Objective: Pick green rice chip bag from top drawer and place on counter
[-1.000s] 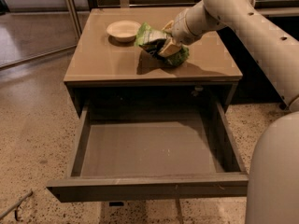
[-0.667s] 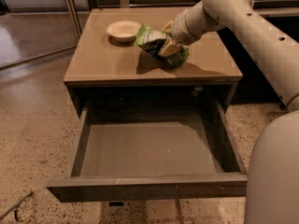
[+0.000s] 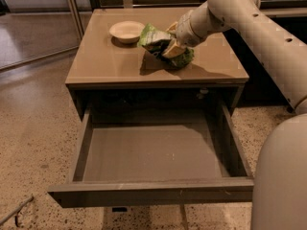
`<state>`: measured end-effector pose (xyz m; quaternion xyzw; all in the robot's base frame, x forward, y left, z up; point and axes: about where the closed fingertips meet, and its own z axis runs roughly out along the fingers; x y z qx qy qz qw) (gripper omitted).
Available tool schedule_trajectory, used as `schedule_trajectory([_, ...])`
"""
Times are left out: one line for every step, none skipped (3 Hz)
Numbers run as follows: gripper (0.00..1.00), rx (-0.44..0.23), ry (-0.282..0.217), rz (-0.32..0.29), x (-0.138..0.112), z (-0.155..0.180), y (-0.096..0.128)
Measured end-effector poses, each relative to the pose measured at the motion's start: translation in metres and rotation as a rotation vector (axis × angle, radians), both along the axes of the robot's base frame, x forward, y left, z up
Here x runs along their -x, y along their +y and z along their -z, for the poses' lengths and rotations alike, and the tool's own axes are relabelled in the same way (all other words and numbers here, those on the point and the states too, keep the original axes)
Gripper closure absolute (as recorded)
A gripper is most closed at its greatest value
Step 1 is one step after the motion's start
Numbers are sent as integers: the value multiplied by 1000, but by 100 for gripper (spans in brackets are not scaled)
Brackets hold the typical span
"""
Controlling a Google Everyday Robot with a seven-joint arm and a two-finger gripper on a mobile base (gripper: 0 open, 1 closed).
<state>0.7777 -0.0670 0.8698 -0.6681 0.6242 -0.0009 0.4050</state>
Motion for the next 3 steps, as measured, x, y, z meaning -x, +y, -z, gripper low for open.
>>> schedule_trajectory([13, 0, 0, 0, 0, 0, 0])
schedule_trajectory([0, 0, 0, 0, 0, 0, 0])
schedule_trajectory([0, 0, 0, 0, 0, 0, 0])
